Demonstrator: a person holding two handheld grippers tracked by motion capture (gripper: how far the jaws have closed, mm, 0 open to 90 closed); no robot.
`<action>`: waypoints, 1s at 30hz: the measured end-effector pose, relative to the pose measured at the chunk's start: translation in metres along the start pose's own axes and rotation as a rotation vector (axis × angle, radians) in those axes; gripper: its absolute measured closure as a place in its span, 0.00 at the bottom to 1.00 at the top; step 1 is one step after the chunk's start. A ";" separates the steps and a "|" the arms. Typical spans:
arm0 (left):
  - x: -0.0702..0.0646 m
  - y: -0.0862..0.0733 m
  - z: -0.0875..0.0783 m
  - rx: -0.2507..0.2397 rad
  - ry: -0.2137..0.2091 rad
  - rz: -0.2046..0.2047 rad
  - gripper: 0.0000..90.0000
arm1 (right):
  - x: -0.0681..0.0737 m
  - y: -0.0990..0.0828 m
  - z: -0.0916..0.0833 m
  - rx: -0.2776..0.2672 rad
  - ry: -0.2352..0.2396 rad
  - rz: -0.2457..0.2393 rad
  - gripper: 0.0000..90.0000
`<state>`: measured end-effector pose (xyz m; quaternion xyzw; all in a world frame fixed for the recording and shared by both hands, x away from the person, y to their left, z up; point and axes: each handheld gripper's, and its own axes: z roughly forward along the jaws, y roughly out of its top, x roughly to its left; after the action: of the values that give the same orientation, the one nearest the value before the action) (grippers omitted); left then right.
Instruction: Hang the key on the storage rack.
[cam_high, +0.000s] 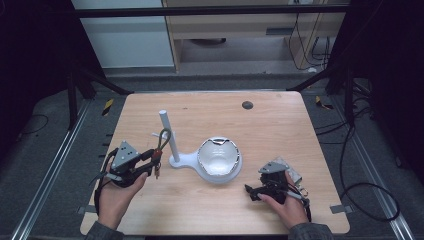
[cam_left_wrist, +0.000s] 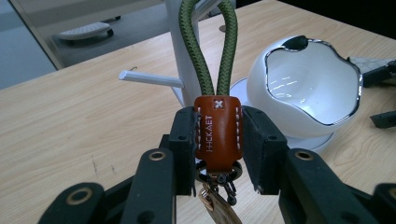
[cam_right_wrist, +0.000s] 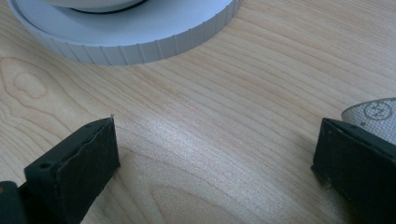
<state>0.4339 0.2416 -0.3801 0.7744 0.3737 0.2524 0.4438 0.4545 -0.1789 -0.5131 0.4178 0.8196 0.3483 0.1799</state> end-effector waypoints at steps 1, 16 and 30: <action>0.000 -0.001 0.002 0.004 0.001 -0.002 0.73 | 0.000 0.000 0.000 0.000 0.000 0.000 0.00; 0.003 -0.003 0.024 0.046 0.006 -0.020 0.73 | 0.000 0.000 0.000 -0.001 0.001 0.000 0.00; 0.004 -0.004 0.034 0.050 0.011 -0.028 0.73 | 0.000 0.000 0.000 0.000 0.001 -0.001 0.00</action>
<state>0.4595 0.2295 -0.3993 0.7785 0.3931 0.2409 0.4258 0.4540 -0.1792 -0.5131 0.4173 0.8198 0.3485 0.1797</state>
